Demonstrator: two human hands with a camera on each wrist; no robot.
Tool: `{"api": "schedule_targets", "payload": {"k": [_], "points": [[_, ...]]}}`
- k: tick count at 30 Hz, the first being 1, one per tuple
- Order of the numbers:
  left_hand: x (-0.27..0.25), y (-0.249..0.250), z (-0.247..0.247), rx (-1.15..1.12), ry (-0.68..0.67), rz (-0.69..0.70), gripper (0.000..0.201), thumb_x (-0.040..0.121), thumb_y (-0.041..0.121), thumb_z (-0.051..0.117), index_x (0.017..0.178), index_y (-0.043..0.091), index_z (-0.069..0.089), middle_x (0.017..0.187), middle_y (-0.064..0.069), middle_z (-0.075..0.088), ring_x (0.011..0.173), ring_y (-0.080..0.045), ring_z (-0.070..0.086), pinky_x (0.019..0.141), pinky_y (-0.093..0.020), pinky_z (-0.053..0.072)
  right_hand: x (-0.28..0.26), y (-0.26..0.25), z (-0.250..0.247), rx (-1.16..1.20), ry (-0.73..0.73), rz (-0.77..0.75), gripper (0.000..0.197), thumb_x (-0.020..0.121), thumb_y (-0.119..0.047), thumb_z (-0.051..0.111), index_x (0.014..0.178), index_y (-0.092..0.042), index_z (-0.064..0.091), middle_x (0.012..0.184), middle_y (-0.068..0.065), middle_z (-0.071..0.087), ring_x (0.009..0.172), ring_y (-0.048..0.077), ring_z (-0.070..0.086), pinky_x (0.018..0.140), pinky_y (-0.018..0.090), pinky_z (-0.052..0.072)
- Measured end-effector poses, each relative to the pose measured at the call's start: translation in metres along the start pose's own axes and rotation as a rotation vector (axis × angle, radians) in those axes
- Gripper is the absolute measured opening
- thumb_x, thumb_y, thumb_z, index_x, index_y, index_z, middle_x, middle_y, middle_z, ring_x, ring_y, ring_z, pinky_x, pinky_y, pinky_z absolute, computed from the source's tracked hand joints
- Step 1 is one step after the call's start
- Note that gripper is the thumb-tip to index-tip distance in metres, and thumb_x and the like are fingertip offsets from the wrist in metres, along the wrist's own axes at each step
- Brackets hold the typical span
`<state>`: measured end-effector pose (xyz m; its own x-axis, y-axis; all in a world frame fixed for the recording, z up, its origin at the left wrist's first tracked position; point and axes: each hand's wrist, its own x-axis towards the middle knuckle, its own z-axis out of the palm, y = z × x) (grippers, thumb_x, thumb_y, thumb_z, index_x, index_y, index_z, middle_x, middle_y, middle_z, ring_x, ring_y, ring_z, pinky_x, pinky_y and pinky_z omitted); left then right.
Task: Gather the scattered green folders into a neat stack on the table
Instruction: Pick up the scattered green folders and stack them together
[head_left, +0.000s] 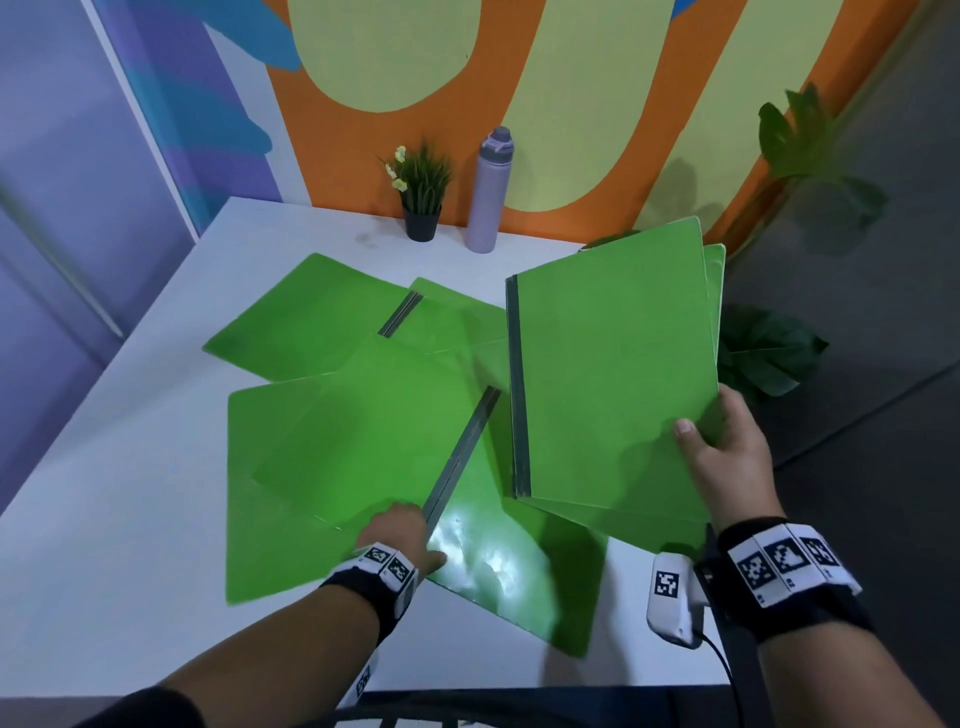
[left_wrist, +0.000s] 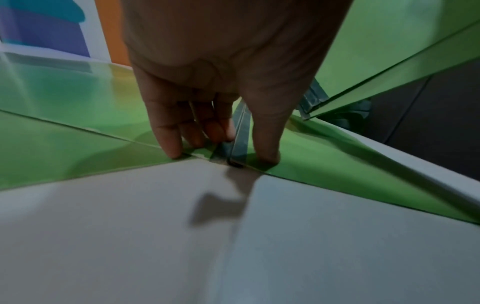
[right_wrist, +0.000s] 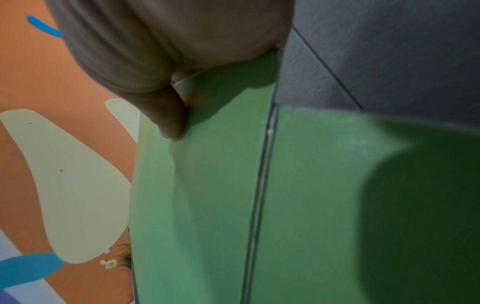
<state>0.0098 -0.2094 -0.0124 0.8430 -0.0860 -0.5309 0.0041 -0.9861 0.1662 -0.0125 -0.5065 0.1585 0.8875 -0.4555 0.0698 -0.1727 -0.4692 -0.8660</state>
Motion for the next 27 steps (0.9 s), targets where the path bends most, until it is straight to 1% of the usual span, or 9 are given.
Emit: {"api": "schedule_targets", "payload": {"k": [3,7,12,16,19,22,24,26,27], "points": [[0.005,-0.013,-0.007,0.06,0.03,-0.024,0.054,0.082,0.034,0.073,0.125,0.01,0.05,0.118,-0.007,0.054,0.106,-0.025,0.061,0.092,-0.035,0.054,0.002,0.0,0.003,-0.019,-0.012,-0.016,0.043,0.091,-0.004,0.06,0.13,-0.019,0.052,0.112,-0.002,0.063,0.107,0.018,0.061,0.099,0.039,0.048],[0.01,-0.05,-0.017,0.057,0.165,-0.123,0.04,0.085,0.007,0.064,0.123,0.008,0.052,0.11,-0.007,0.053,0.099,-0.023,0.06,0.089,-0.035,0.055,0.0,0.001,0.011,0.013,-0.045,-0.011,0.043,0.091,-0.004,0.06,0.131,-0.019,0.052,0.112,-0.002,0.063,0.107,0.018,0.061,0.1,0.041,0.048],[0.01,-0.063,-0.005,0.04,0.225,-0.062,0.059,0.083,0.038,0.069,0.13,0.01,0.047,0.126,-0.008,0.054,0.113,-0.024,0.056,0.099,-0.038,0.049,-0.007,0.01,0.029,0.095,-0.093,0.058,0.05,0.091,-0.009,0.062,0.136,-0.023,0.047,0.136,0.003,0.055,0.129,0.021,0.049,0.107,0.046,0.041],[0.008,-0.058,0.0,0.022,0.186,-0.091,0.069,0.078,0.04,0.074,0.131,0.009,0.042,0.13,-0.009,0.051,0.119,-0.025,0.052,0.102,-0.038,0.047,-0.007,0.012,0.039,0.091,-0.132,0.08,0.052,0.091,-0.011,0.061,0.139,-0.022,0.045,0.136,0.004,0.055,0.125,0.022,0.052,0.104,0.043,0.044],[0.003,-0.058,-0.012,-0.002,0.194,-0.104,0.057,0.079,0.044,0.07,0.124,0.018,0.045,0.126,-0.005,0.053,0.118,-0.025,0.051,0.1,-0.043,0.047,-0.006,0.008,0.038,0.066,-0.128,0.033,0.055,0.09,-0.012,0.063,0.141,-0.022,0.043,0.141,0.007,0.052,0.131,0.023,0.047,0.108,0.047,0.04],[-0.005,-0.055,-0.035,-0.133,0.287,-0.037,0.03,0.082,0.041,0.065,0.105,0.025,0.053,0.117,0.0,0.053,0.109,-0.02,0.051,0.098,-0.044,0.045,0.0,-0.001,0.026,0.102,-0.077,-0.041,0.049,0.09,-0.006,0.061,0.135,-0.021,0.049,0.129,0.002,0.061,0.121,0.018,0.056,0.105,0.047,0.044],[-0.013,-0.051,-0.061,-0.269,0.389,0.024,0.013,0.086,0.032,0.063,0.087,0.025,0.052,0.101,0.002,0.058,0.091,-0.017,0.057,0.094,-0.048,0.049,0.004,-0.012,0.015,0.169,-0.057,-0.065,0.047,0.09,-0.003,0.06,0.13,-0.026,0.053,0.124,-0.001,0.064,0.115,0.017,0.061,0.1,0.048,0.048],[-0.023,-0.052,-0.095,-0.423,0.491,0.043,0.014,0.091,0.023,0.059,0.082,0.022,0.048,0.078,0.003,0.059,0.069,-0.016,0.059,0.074,-0.042,0.055,0.009,-0.021,0.005,0.241,-0.04,-0.065,0.048,0.09,-0.001,0.059,0.128,-0.029,0.055,0.122,-0.001,0.066,0.112,0.021,0.063,0.096,0.05,0.05],[-0.03,-0.055,-0.113,-0.479,0.543,0.042,0.012,0.093,0.021,0.057,0.086,0.019,0.047,0.073,0.002,0.057,0.063,-0.016,0.058,0.062,-0.035,0.051,0.012,-0.025,0.001,0.275,-0.036,-0.061,0.047,0.09,-0.001,0.058,0.127,-0.029,0.056,0.121,0.001,0.067,0.11,0.024,0.064,0.094,0.051,0.051]]}}
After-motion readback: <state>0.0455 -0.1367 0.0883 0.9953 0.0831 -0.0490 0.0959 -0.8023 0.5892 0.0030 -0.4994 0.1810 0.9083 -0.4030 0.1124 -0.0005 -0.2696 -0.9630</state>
